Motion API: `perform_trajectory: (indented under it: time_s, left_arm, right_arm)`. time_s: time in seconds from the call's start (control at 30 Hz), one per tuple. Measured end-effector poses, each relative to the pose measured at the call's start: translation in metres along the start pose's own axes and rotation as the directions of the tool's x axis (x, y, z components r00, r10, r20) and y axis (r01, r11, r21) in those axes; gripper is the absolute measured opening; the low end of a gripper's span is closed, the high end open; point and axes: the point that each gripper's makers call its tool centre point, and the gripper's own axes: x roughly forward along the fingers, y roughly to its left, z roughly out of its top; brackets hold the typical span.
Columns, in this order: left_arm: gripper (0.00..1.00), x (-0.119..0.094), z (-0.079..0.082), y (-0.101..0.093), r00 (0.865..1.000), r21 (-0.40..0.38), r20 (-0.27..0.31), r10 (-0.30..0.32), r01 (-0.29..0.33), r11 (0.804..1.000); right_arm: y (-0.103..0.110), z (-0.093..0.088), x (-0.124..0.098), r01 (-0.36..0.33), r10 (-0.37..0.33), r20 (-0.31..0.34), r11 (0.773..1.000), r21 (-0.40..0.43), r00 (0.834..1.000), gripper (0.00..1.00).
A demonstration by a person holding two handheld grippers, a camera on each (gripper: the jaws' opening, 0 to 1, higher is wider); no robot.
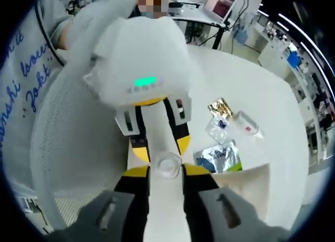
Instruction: Arrange the skincare products in the storage area until every visible bottle or jar stands upright without overlapping.
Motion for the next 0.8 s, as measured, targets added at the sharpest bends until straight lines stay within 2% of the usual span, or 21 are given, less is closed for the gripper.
perform_trajectory:
  time_s: [0.1, 0.23, 0.4, 0.47, 0.5, 0.57, 0.63, 0.67, 0.8]
  left_arm:
    - [0.29, 0.000, -0.004, 0.000, 1.000, -0.011, -0.013, -0.001, 0.001, 1.000]
    - [0.24, 0.000, -0.007, 0.001, 1.000, -0.022, -0.021, 0.000, -0.001, 1.000]
    - [0.20, -0.002, -0.006, 0.002, 1.000, -0.012, -0.027, -0.005, 0.004, 1.000]
    - [0.19, -0.001, -0.002, 0.004, 1.000, -0.045, -0.012, -0.009, 0.008, 0.999]
    - [0.19, -0.001, -0.002, 0.002, 1.000, -0.036, -0.015, -0.024, 0.023, 0.999]
    - [0.17, 0.000, -0.005, 0.000, 0.998, -0.046, -0.047, -0.043, 0.040, 0.998]
    - [0.14, 0.001, -0.007, 0.000, 0.998, -0.033, -0.057, -0.041, 0.039, 0.999]
    - [0.14, 0.002, -0.008, 0.000, 0.997, -0.028, -0.065, -0.042, 0.040, 0.999]
    - [0.11, 0.002, -0.012, 0.001, 0.996, -0.031, -0.083, -0.042, 0.040, 0.999]
  right_arm:
    - [0.000, -0.005, 0.000, 0.017, -0.018, 0.009, 0.999, 0.041, 1.000, 0.26]
    - [0.003, -0.019, 0.004, 0.028, -0.035, 0.043, 0.989, 0.144, 0.998, 0.25]
    - [0.010, -0.037, 0.009, 0.020, -0.034, 0.064, 0.979, 0.204, 0.997, 0.21]
    - [0.013, -0.038, 0.012, 0.012, -0.031, 0.082, 0.976, 0.219, 0.996, 0.21]
    - [0.017, -0.039, 0.013, 0.001, -0.022, 0.089, 0.972, 0.234, 0.996, 0.21]
    - [0.018, -0.040, 0.016, 0.003, -0.029, 0.100, 0.968, 0.251, 0.995, 0.21]
    - [0.017, -0.037, 0.018, 0.018, -0.056, 0.126, 0.958, 0.285, 0.990, 0.17]
    - [0.018, -0.037, 0.018, 0.016, -0.055, 0.131, 0.960, 0.279, 0.990, 0.16]
    - [0.019, -0.041, 0.025, 0.032, -0.075, 0.115, 0.940, 0.340, 0.991, 0.15]
